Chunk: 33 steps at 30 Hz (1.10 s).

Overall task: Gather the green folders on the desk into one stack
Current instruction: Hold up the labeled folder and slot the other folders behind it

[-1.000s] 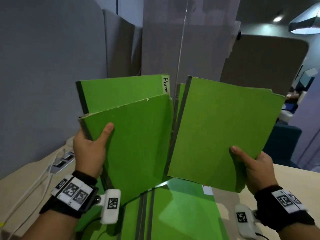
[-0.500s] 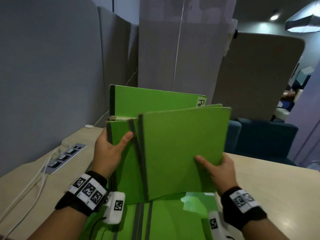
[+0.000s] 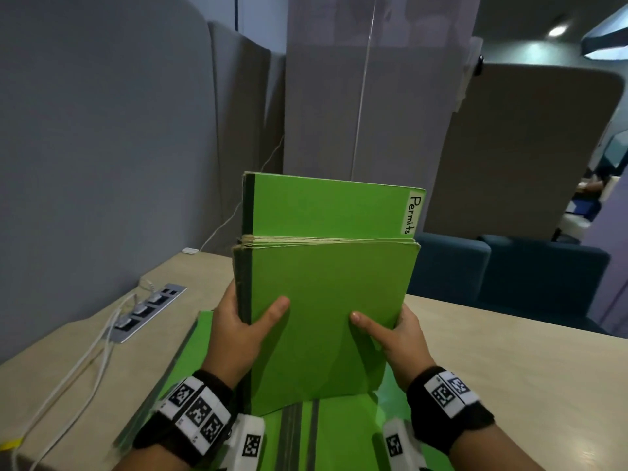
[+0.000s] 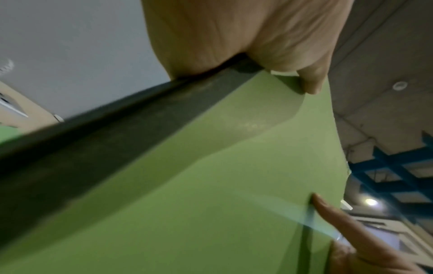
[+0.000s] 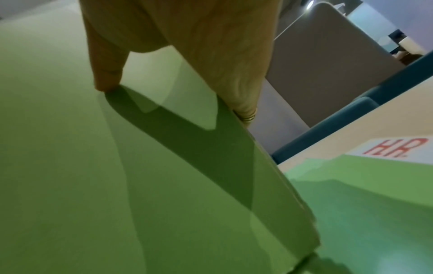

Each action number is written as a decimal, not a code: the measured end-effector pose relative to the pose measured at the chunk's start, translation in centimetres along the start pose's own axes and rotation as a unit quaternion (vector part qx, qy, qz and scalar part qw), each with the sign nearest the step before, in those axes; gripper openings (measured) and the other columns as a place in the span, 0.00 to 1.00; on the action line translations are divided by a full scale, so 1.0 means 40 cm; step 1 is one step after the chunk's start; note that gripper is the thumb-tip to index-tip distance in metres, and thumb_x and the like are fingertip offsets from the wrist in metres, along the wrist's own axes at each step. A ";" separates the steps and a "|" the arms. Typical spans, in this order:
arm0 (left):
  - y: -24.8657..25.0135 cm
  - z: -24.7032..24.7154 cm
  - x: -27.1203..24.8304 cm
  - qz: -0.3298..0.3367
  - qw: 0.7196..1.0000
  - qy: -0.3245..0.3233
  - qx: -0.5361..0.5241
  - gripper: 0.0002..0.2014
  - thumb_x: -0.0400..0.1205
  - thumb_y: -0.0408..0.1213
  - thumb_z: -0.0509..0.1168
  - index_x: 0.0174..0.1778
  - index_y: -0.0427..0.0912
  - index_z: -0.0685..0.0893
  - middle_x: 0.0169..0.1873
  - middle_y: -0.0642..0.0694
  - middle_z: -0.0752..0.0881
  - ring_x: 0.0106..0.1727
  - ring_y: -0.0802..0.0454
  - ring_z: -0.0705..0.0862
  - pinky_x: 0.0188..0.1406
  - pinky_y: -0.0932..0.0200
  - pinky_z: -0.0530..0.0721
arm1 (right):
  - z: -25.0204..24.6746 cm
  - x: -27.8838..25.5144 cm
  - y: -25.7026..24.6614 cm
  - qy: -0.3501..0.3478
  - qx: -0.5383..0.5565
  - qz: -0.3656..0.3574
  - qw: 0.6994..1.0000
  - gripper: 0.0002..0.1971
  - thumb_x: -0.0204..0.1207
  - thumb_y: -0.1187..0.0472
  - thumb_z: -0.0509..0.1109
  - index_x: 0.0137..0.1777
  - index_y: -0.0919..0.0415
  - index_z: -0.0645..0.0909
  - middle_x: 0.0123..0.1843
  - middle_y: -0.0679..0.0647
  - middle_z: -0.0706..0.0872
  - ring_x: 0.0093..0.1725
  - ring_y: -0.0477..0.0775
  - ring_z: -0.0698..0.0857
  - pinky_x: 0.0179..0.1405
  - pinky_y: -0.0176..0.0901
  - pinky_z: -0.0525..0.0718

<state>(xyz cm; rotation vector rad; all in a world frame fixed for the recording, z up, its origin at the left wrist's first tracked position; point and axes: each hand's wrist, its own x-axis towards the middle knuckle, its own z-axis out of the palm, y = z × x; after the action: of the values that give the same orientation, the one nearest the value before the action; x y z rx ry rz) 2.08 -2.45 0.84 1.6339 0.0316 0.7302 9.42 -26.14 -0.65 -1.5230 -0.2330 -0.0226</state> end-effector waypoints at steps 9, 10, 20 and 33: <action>0.080 -0.056 0.066 0.049 0.999 0.009 0.006 0.30 0.63 0.70 0.75 0.55 0.60 0.78 0.46 0.76 0.89 0.48 0.75 0.88 0.49 0.60 0.90 | 0.049 -0.030 -0.023 -0.014 0.065 -0.050 0.997 0.28 0.73 0.60 0.81 0.72 0.55 0.79 0.64 0.50 0.93 0.61 0.51 0.92 0.52 0.44 0.92; 0.066 -0.061 0.065 0.038 0.999 0.004 0.008 0.36 0.60 0.75 0.74 0.59 0.59 0.79 0.49 0.72 0.90 0.51 0.72 0.89 0.53 0.55 0.89 | 0.048 -0.033 -0.009 -0.019 0.065 -0.039 0.997 0.28 0.73 0.59 0.80 0.73 0.55 0.78 0.64 0.50 0.93 0.62 0.53 0.92 0.52 0.45 0.92; 0.042 -0.067 0.060 -0.003 0.999 0.037 0.008 0.25 0.61 0.58 0.78 0.50 0.58 0.79 0.48 0.53 0.89 0.47 0.61 0.89 0.49 0.54 0.87 | 0.069 -0.050 0.026 -0.034 0.024 -0.033 0.999 0.31 0.74 0.52 0.77 0.76 0.49 0.73 0.64 0.40 0.91 0.61 0.45 0.91 0.51 0.41 0.91; 0.036 -0.097 0.054 0.000 0.995 0.099 0.029 0.18 0.66 0.51 0.76 0.49 0.56 0.80 0.47 0.57 0.87 0.46 0.71 0.87 0.54 0.52 0.85 | -0.001 -0.109 0.071 -0.107 -0.267 0.042 0.957 0.12 0.82 0.55 0.75 0.61 0.46 0.76 0.59 0.42 0.86 0.56 0.43 0.87 0.57 0.43 0.90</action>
<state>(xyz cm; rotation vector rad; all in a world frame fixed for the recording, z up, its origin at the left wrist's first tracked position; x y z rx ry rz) 1.44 1.55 3.13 1.6104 0.1958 0.8963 5.63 -26.60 -4.18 -2.0773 -0.3534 0.1593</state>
